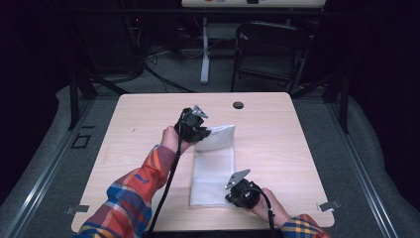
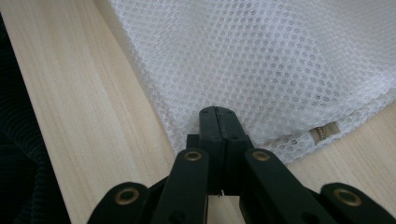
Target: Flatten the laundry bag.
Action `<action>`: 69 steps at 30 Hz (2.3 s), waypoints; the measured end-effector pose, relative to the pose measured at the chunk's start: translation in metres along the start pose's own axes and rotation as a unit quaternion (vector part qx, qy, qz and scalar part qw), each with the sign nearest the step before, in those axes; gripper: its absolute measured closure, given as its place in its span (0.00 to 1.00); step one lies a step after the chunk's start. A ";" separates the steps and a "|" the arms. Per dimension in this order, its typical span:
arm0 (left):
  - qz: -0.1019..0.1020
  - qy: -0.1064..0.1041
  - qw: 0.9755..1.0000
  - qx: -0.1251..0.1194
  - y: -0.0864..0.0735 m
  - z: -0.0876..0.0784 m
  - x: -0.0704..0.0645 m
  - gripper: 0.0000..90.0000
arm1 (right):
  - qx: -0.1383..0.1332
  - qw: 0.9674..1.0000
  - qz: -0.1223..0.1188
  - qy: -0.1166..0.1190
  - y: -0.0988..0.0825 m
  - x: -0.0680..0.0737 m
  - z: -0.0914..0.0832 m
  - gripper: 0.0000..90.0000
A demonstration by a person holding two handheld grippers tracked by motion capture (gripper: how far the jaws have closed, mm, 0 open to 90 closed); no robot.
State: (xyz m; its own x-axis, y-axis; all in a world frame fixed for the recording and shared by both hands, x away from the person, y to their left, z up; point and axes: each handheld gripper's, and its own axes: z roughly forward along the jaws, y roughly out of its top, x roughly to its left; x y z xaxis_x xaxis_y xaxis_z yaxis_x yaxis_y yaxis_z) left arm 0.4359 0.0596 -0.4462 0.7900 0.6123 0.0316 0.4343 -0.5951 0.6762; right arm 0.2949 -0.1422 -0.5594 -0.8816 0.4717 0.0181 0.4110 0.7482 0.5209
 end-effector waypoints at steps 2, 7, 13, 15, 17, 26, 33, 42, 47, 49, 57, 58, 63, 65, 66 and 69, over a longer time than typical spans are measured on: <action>-0.001 0.006 1.000 0.000 0.003 0.002 0.003 0.92 | 0.000 1.000 -0.001 0.000 0.000 0.000 0.000 1.00; -0.007 0.014 1.000 0.000 0.008 0.006 0.009 0.92 | 0.005 1.000 0.000 0.002 0.000 0.000 0.000 1.00; -0.004 0.027 1.000 0.003 0.011 0.010 0.012 0.92 | 0.012 1.000 0.001 0.010 0.001 0.002 -0.001 1.00; -0.007 0.029 1.000 0.003 0.012 0.011 0.013 0.92 | 0.015 1.000 0.001 0.012 0.001 0.001 -0.001 1.00; -0.006 0.032 0.999 0.005 0.013 0.011 0.015 0.92 | 0.019 1.000 0.001 0.019 0.001 0.001 -0.002 1.00; -0.010 0.041 0.999 0.008 0.014 0.015 0.019 0.91 | 0.038 0.998 -0.008 0.045 -0.001 0.005 -0.005 1.00; -0.010 0.049 0.999 0.014 0.013 0.015 0.022 0.91 | 0.041 0.997 -0.015 0.063 -0.002 0.009 -0.005 1.00; -0.030 0.070 0.997 0.004 0.011 0.027 0.031 0.87 | 0.038 0.996 -0.002 0.083 -0.003 0.010 -0.004 1.00; -0.052 0.099 0.993 -0.024 0.015 0.026 0.035 0.42 | 0.052 0.996 -0.006 0.075 -0.001 0.009 -0.005 1.00; -0.051 0.101 0.993 -0.024 0.016 0.023 0.035 0.37 | 0.051 0.996 -0.005 0.075 -0.001 0.009 -0.005 1.00; -0.050 0.055 0.997 -0.008 0.007 0.017 0.030 0.17 | 0.019 0.999 0.008 0.047 0.004 0.007 -0.015 0.63; -0.049 0.050 0.998 -0.005 0.005 0.016 0.029 0.17 | 0.019 0.999 0.008 0.047 0.004 0.007 -0.015 0.63; -0.042 0.026 0.999 0.007 -0.011 0.014 0.016 0.16 | 0.010 0.999 0.035 0.014 0.003 -0.005 -0.024 0.23; -0.041 0.023 0.999 0.008 -0.013 0.012 0.013 0.15 | 0.007 0.999 0.043 0.003 0.001 -0.007 -0.026 0.17; -0.039 0.021 0.999 0.009 -0.016 0.011 0.011 0.15 | 0.007 0.999 0.043 0.003 0.001 -0.007 -0.026 0.17; -0.030 0.014 0.999 0.013 -0.025 0.008 0.001 0.14 | -0.005 0.998 0.054 -0.012 0.001 -0.011 -0.031 0.13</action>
State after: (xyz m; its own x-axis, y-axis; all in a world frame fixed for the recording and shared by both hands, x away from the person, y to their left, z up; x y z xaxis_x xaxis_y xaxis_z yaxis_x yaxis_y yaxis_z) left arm 0.4296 0.0709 -0.4690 0.7498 0.6615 0.0124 0.4920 -0.5700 0.6581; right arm 0.2981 -0.1613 -0.5322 -0.8265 0.5603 0.0533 0.5004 0.6882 0.5254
